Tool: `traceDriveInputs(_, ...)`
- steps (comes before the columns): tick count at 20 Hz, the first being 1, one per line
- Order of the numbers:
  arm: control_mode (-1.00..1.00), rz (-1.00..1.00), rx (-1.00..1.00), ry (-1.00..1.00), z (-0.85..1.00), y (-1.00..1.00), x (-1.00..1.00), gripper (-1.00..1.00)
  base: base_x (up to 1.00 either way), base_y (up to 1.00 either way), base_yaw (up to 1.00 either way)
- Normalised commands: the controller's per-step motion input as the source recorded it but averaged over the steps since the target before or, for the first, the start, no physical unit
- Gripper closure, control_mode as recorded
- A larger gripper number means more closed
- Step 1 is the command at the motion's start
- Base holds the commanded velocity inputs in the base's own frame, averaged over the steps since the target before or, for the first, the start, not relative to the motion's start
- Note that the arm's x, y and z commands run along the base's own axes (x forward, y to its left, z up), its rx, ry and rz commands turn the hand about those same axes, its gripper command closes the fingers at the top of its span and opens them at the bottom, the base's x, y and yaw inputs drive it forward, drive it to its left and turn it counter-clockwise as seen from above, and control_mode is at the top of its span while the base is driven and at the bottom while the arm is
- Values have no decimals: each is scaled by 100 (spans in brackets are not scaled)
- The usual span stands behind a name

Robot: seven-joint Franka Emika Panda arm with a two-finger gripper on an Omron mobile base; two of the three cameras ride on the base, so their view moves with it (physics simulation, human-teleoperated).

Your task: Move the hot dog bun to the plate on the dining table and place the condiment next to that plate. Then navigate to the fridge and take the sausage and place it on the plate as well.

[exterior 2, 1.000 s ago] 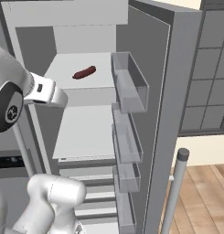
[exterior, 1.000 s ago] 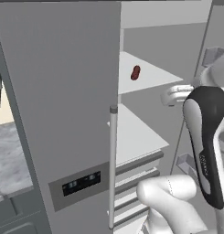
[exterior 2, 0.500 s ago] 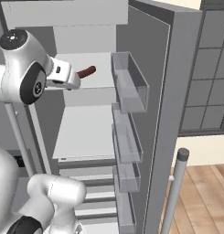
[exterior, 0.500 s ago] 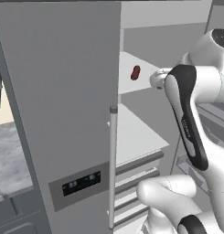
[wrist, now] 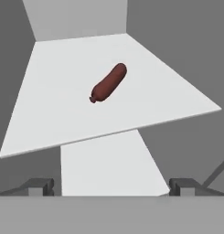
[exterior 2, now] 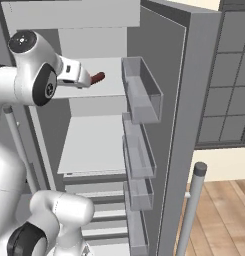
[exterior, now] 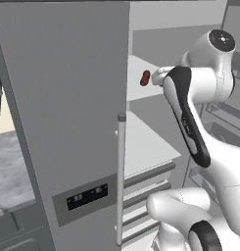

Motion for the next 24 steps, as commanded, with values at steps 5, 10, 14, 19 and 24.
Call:
traceDriveInputs(5,-100,0,0,-2,0,9,17,-100,0,0,0)
traceDriveInputs(10,-100,0,1,1,0,0,8,-100,0,0,0)
traceDriveInputs(14,-100,-3,3,5,0,2,29,-100,0,0,0)
traceDriveInputs(19,-100,-9,4,7,0,2,38,-100,0,0,0)
traceDriveInputs(24,-100,-12,3,2,0,4,39,-100,0,0,0)
